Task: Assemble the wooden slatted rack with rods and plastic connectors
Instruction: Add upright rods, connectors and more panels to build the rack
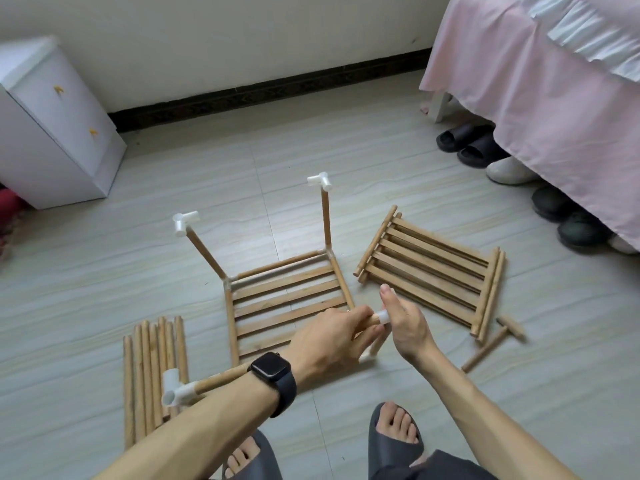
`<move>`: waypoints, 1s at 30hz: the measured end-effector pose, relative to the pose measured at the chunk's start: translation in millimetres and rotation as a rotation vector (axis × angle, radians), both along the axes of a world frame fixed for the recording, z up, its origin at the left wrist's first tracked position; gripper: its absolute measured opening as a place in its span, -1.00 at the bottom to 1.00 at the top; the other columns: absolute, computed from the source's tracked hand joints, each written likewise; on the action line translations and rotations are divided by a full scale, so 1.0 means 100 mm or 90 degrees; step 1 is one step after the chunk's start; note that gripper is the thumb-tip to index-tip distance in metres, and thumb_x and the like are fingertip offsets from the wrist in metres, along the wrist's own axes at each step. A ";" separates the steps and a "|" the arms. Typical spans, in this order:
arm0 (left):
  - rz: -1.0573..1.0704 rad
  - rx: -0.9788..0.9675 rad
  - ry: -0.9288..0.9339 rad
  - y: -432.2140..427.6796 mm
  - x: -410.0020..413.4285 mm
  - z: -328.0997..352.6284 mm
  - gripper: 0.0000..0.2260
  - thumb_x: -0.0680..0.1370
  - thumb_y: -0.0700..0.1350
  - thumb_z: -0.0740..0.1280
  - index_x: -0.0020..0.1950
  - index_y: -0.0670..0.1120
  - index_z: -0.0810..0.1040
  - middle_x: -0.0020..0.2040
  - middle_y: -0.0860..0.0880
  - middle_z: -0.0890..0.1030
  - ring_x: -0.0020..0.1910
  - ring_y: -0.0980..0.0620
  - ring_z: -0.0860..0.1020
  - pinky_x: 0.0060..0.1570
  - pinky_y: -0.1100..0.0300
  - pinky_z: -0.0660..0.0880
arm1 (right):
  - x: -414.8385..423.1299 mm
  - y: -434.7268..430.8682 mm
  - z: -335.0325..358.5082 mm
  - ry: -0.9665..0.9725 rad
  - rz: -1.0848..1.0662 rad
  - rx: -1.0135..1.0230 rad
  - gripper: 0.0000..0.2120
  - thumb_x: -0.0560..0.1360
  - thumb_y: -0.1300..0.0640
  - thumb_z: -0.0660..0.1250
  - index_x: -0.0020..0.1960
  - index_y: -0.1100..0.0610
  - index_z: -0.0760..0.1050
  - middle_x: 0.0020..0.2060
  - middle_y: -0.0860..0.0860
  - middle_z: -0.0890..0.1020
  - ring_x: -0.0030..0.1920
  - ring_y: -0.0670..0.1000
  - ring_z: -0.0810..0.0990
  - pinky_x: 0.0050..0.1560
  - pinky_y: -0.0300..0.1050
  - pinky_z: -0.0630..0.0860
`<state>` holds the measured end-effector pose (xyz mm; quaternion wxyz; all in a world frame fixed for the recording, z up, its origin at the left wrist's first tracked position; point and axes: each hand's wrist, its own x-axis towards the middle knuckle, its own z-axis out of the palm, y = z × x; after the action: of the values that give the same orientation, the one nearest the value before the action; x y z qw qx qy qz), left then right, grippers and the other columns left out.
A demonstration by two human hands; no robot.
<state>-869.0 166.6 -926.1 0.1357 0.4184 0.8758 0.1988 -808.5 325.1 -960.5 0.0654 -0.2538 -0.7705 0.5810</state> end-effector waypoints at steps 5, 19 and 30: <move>-0.012 -0.082 0.050 0.01 0.00 0.05 -0.67 0.68 0.26 0.04 0.00 0.03 0.36 -0.18 0.00 0.55 -0.29 -0.04 0.49 -0.30 0.01 0.46 | 0.01 -0.01 0.04 -0.006 0.019 0.002 -0.40 0.71 -0.12 0.07 -0.46 0.01 0.45 -0.52 -0.07 0.57 -0.42 -0.20 0.51 -0.30 -0.34 0.37; 0.034 -0.138 -0.092 -0.48 -0.34 0.36 -0.61 0.58 0.34 0.20 0.22 0.12 0.54 0.01 0.12 0.62 -0.04 0.13 0.56 -0.01 0.11 0.58 | 0.02 -0.05 0.15 -0.057 0.062 -0.011 -0.37 0.60 -0.36 0.02 -0.33 0.11 0.47 -0.39 0.04 0.64 -0.36 -0.19 0.57 -0.18 -0.12 0.39; 0.715 0.402 -0.529 -2.03 -0.25 0.18 -0.72 0.70 0.02 0.20 0.13 -0.12 0.61 0.10 -0.15 0.64 0.09 -0.17 0.62 0.10 -0.07 0.54 | -0.19 0.03 0.41 -0.103 0.123 -0.165 -0.73 0.57 0.08 0.33 -0.03 0.29 0.64 -0.02 0.22 0.72 0.05 0.17 0.65 0.05 0.06 0.43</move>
<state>-894.3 -35.9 -908.0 0.2064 -0.1794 0.7354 0.6199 -827.3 327.9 -919.9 -0.0860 -0.2307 -0.7130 0.6565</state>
